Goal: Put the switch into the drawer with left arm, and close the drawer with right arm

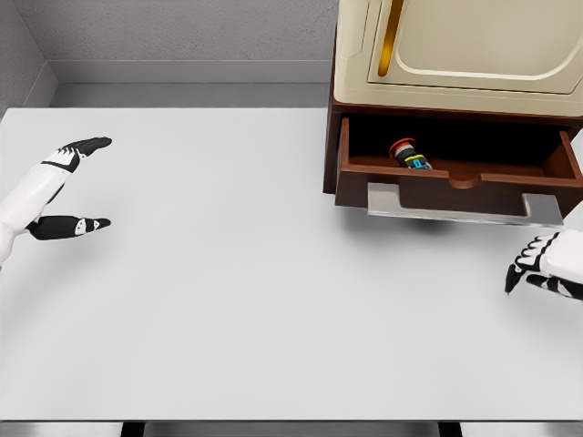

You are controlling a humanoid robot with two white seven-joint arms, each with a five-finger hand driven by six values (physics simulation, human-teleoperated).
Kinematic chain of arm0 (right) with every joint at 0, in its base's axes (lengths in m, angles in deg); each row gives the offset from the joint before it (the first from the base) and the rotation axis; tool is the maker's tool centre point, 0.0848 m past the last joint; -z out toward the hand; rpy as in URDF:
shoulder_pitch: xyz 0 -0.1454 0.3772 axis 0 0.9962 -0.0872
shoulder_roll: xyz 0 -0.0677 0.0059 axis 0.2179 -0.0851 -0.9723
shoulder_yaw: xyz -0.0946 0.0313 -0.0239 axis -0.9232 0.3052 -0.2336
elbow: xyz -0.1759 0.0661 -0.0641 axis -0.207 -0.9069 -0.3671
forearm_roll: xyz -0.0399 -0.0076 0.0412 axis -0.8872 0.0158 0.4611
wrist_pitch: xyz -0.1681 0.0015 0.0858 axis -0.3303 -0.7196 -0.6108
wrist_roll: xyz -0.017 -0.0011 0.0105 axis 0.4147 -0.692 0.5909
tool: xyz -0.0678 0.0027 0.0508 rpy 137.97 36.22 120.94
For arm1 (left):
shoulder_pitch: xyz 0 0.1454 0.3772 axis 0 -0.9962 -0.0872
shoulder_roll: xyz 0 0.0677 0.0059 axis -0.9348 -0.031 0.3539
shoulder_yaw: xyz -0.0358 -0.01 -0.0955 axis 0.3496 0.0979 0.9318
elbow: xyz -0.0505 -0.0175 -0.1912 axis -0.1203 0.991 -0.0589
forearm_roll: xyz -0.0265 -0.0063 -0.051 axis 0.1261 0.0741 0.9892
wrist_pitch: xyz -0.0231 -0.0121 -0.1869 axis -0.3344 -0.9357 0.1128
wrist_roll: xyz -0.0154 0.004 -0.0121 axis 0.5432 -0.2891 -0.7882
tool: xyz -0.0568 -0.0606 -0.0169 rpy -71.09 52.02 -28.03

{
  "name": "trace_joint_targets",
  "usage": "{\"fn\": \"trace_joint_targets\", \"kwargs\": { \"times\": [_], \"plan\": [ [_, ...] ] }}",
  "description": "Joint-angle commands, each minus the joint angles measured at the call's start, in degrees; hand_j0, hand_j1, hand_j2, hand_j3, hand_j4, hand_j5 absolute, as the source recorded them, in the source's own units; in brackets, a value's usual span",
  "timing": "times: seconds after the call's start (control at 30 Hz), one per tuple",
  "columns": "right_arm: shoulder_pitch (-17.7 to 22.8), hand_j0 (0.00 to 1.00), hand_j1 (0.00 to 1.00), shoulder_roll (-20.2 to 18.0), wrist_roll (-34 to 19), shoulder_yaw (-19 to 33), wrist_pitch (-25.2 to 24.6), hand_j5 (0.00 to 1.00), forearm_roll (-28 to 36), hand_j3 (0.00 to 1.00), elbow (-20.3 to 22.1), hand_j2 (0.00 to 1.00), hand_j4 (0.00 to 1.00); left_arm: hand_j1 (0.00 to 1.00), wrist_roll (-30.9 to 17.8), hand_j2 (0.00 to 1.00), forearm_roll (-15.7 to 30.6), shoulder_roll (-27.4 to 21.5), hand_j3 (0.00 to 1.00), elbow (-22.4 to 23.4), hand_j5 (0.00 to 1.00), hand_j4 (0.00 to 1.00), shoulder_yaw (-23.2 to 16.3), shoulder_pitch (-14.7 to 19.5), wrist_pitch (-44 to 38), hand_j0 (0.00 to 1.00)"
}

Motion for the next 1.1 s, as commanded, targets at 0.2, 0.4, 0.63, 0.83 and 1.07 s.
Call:
{"fn": "trace_joint_targets", "kwargs": {
  "times": [0.2, 0.4, 0.63, 0.83, 1.07],
  "plan": [
    [-1.8, 0.47, 0.47, 0.0, 1.3, 0.1, 0.0, 0.47, 0.8, 0.47, 0.0, 0.47, 0.47, 1.00, 0.0, 1.00, 0.4, -0.1, 1.00, 0.0, 1.00, 1.00, 0.0, 0.0, -0.1, 1.00],
    [-3.0, 0.48, 0.48, 0.1, 1.5, 0.2, 0.0, 0.48, 2.3, 0.48, 0.0, 0.48, 0.48, 1.00, 0.0, 1.00, 0.4, 0.0, 1.00, -0.4, 1.00, 1.00, 0.0, 0.0, -0.1, 1.00],
    [-3.6, 0.49, 0.49, -0.5, 1.4, 0.1, 0.0, 0.49, 3.7, 0.49, -0.2, 0.49, 0.49, 1.00, 0.0, 1.00, 0.4, 0.4, 1.00, -0.5, 1.00, 1.00, 0.0, 0.0, -0.1, 1.00],
    [-4.0, 0.50, 0.50, -1.1, 1.5, 0.4, 0.0, 0.50, 5.4, 0.50, -0.7, 0.50, 0.50, 1.00, 0.0, 1.00, 0.4, 0.4, 1.00, -0.5, 1.00, 1.00, 0.0, -0.1, -0.1, 1.00],
    [-3.2, 0.52, 0.52, -3.6, 1.3, -0.1, 0.0, 0.52, 5.9, 0.52, -4.2, 0.52, 0.52, 1.00, 0.0, 1.00, 0.3, 0.4, 1.00, -0.4, 1.00, 1.00, 0.0, -0.4, -0.1, 1.00]
  ]
}}
